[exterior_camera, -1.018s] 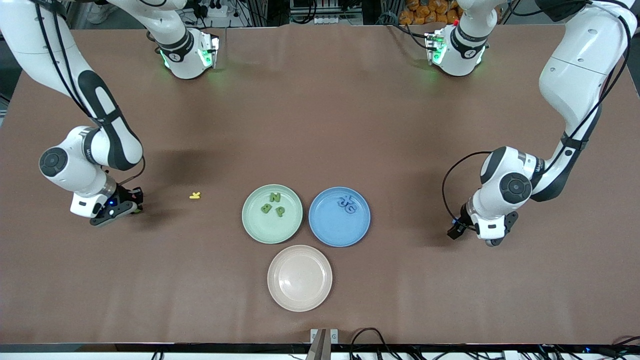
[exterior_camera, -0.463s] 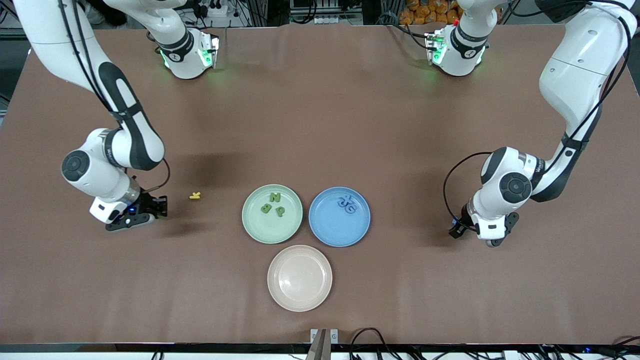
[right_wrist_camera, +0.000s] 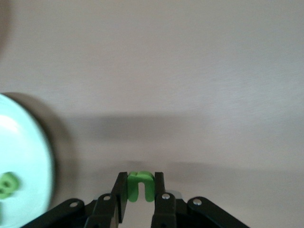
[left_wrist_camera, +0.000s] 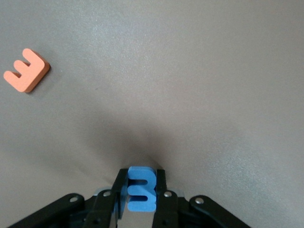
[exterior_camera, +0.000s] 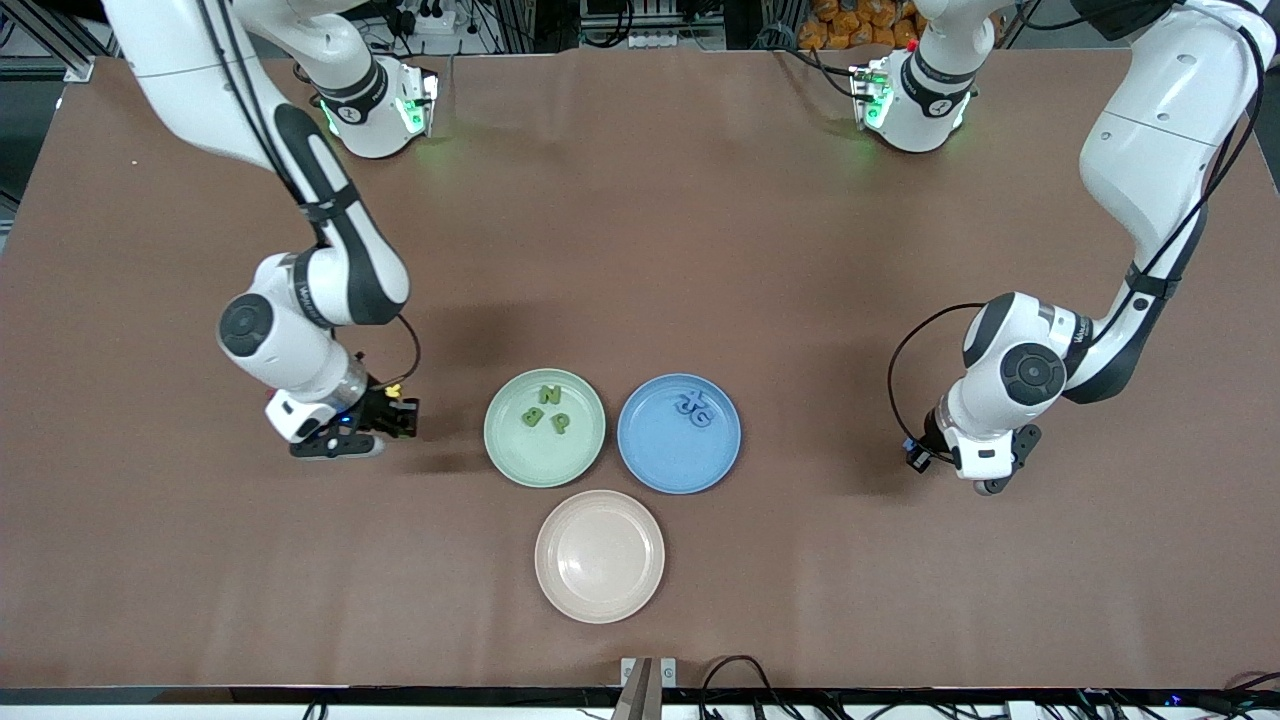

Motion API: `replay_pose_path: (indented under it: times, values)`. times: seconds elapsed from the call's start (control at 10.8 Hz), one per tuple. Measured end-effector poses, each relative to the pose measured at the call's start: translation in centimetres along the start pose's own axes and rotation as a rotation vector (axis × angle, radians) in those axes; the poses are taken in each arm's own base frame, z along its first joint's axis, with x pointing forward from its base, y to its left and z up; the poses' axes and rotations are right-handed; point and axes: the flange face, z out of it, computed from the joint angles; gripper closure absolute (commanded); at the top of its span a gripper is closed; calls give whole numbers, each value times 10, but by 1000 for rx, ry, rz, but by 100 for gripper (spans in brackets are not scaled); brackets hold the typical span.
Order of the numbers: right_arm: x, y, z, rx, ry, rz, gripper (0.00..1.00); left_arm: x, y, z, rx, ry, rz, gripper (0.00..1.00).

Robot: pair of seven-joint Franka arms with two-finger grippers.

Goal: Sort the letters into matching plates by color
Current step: 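Carry the green n to the green plate while the left gripper carries m, then drop the green n on the green plate while the left gripper drops m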

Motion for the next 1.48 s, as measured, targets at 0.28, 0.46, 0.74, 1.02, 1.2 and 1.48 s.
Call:
replay_pose_path:
  times: [0.28, 0.46, 0.74, 1.02, 1.2, 1.48]
  values:
    - [-14, -73, 2, 18, -33, 76, 80, -7, 6, -1, -5, 2, 14, 100]
    - [-23, -117, 3, 24, -54, 115, 79, -20, 16, -3, -12, 2, 38, 100]
    - [-26, -156, 8, 32, -53, 200, 1, -59, 45, -15, 19, 2, 47, 100]
    - [-18, -161, 5, 29, -64, 221, 0, -124, 88, -37, 22, 6, 6, 100]
    - [-9, -151, -2, 7, -100, 172, 0, -160, 113, -52, -2, -5, -21, 100]
    - [21, -108, -26, -39, -132, 69, 0, -195, 139, -74, -43, -9, -53, 100]
